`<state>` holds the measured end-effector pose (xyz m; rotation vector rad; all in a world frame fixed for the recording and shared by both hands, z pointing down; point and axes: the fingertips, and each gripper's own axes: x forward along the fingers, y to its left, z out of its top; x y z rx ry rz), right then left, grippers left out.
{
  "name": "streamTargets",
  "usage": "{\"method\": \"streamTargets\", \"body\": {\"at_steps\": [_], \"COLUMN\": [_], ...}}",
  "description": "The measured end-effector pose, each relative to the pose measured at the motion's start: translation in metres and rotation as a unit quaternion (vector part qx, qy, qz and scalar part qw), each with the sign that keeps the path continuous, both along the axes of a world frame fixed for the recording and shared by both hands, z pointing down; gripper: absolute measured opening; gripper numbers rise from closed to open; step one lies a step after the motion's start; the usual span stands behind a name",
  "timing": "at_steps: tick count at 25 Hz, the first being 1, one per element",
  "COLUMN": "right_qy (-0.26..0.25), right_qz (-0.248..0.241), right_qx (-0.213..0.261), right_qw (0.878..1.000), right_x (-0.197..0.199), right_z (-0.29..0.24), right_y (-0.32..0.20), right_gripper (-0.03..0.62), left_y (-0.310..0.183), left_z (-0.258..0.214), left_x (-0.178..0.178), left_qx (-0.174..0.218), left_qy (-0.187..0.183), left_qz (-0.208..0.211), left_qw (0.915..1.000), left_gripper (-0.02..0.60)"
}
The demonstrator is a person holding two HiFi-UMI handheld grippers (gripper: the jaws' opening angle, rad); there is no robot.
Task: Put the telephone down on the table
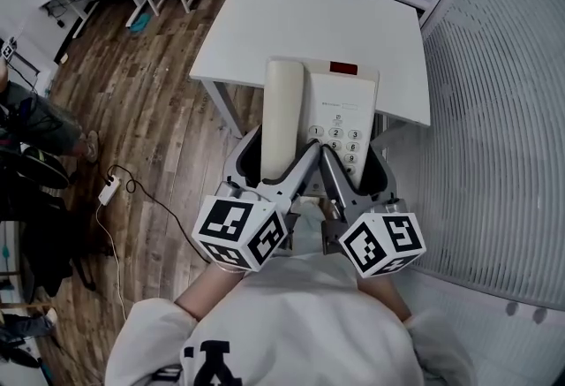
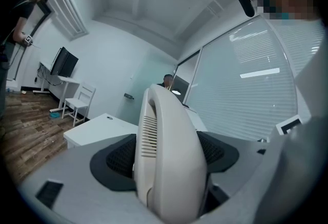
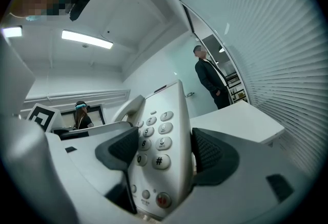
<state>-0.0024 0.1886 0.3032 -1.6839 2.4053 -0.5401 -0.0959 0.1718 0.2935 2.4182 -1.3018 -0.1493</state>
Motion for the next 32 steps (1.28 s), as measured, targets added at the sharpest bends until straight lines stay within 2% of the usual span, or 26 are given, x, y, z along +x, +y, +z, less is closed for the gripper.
{"method": "streamTargets", "body": {"at_steps": [6, 21, 26, 32], "right_qy": [-0.003, 0.002, 0.004, 0.003], "right_qz": [-0.002, -0.009, -0.025, -0.025], "right_qx": [0.0, 0.003, -0.001, -0.007], "right_qw": [1.0, 1.0, 1.0, 1.0], "right_x": [0.01, 0.078, 0.091, 0.094], "right_z": [0.003, -0.02, -0.026, -0.023], "right_y": [-0.037, -0.184, -0.216, -0.233], "right_gripper": [0.325, 0.325, 0.325, 0.325], "left_y": [-0.037, -0.182, -0.211, -0.229], "left_z": [0.004, -0.02, -0.027, -0.024], "left_x": [0.01, 0.078, 0.091, 0.093], "left_qx": [0.004, 0.012, 0.008, 0.003], "left_qy": [-0.002, -0.002, -0.001, -0.004], "left_qz": [-0.003, -0.011, -0.026, -0.025], "left_qw": [1.0, 0.9999, 0.9996, 0.9997], "left_gripper": [0.371, 0.37, 0.37, 0.368]}}
